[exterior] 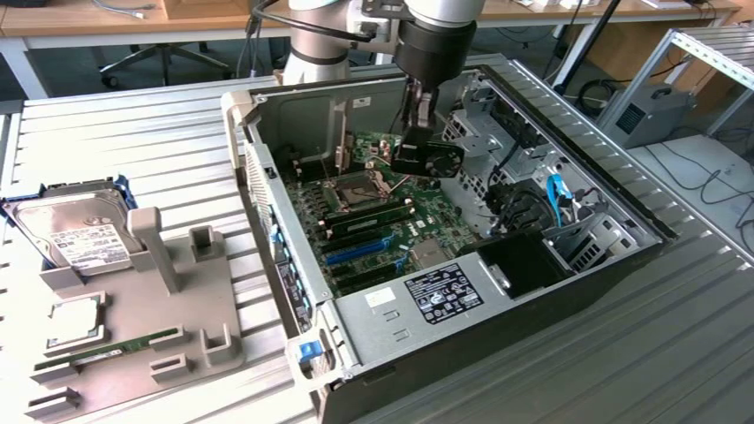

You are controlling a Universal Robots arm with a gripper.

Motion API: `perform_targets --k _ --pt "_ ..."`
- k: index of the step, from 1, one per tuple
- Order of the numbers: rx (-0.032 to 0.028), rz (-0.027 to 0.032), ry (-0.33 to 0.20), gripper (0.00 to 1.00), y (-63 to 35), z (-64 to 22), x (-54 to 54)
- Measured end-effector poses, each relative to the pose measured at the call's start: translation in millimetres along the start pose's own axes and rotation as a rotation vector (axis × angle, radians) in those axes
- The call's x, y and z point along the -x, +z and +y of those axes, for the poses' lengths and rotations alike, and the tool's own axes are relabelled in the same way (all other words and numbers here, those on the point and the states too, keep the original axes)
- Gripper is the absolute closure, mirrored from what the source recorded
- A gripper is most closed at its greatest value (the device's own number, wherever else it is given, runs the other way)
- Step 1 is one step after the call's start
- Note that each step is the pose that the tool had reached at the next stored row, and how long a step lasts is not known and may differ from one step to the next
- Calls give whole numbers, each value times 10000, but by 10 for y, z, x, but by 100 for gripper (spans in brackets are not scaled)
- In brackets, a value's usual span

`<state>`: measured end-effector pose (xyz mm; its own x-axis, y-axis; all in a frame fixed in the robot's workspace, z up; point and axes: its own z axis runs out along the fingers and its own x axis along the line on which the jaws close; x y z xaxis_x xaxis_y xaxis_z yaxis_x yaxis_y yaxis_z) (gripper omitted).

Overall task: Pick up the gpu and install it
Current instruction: 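Insert the gpu into the slot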

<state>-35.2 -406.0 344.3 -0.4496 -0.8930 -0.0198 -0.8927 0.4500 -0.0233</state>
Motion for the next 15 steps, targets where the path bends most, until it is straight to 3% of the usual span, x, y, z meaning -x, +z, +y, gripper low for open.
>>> perform_targets --k 15 --pt "11 -5 -1001 74 7 0 0"
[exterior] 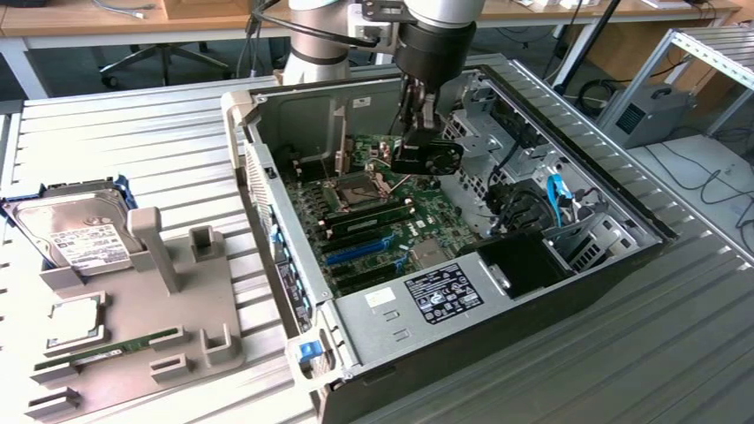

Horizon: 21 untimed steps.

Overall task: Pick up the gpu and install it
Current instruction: 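Insert the gpu into the slot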

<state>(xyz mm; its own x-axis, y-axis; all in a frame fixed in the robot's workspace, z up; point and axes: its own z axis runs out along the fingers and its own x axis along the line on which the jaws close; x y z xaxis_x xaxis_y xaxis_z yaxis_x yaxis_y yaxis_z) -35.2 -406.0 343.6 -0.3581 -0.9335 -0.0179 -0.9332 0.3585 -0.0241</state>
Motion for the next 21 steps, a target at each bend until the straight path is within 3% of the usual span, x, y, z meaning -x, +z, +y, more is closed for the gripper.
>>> perform_targets --k 21 --pt "14 -6 -1346 74 12 0 0"
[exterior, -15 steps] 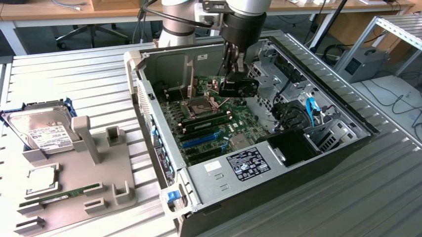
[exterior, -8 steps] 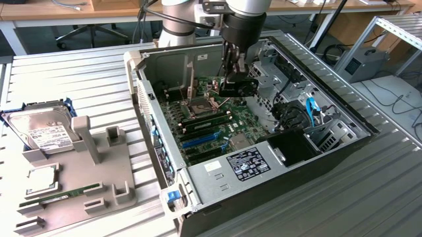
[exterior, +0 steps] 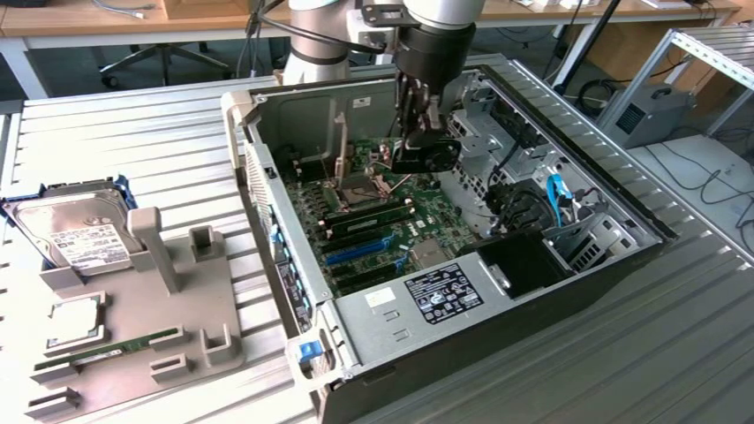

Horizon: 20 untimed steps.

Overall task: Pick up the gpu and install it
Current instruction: 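Insert the gpu into the slot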

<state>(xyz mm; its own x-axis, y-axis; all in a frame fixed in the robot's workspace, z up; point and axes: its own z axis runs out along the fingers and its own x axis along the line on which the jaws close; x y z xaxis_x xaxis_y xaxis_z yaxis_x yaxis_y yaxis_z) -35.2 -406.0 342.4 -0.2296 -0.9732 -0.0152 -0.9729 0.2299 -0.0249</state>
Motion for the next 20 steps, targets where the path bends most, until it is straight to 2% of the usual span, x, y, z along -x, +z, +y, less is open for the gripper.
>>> perform_targets --k 20 --pt "13 -9 -1142 74 12 0 0"
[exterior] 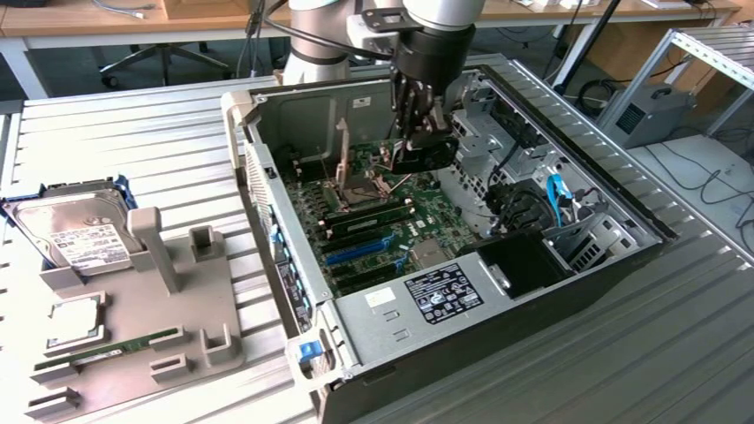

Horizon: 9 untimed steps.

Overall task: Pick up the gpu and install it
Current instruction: 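Insert the gpu into the slot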

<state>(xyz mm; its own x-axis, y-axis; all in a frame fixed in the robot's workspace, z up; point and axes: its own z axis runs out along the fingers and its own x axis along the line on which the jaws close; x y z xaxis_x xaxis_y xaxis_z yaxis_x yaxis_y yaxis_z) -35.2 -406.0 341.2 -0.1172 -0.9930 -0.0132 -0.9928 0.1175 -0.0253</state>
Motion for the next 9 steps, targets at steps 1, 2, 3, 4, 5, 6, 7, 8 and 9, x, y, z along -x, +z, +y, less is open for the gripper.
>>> perform_targets --k 1,2,3,4,5,6,7,8,9 --pt "0 0 -56 74 0 0 0" --pt "1 -1 -107 74 1 0 0" --pt "2 -1 -160 74 2 0 0" --pt "3 -2 -213 74 2 0 0" --pt "3 -2 -271 74 3 0 0" --pt "3 -3 -333 74 4 0 0" --pt "4 -3 -404 74 4 0 0" --pt "5 -4 -460 74 5 0 0" --pt "6 -4 -531 74 5 0 0"
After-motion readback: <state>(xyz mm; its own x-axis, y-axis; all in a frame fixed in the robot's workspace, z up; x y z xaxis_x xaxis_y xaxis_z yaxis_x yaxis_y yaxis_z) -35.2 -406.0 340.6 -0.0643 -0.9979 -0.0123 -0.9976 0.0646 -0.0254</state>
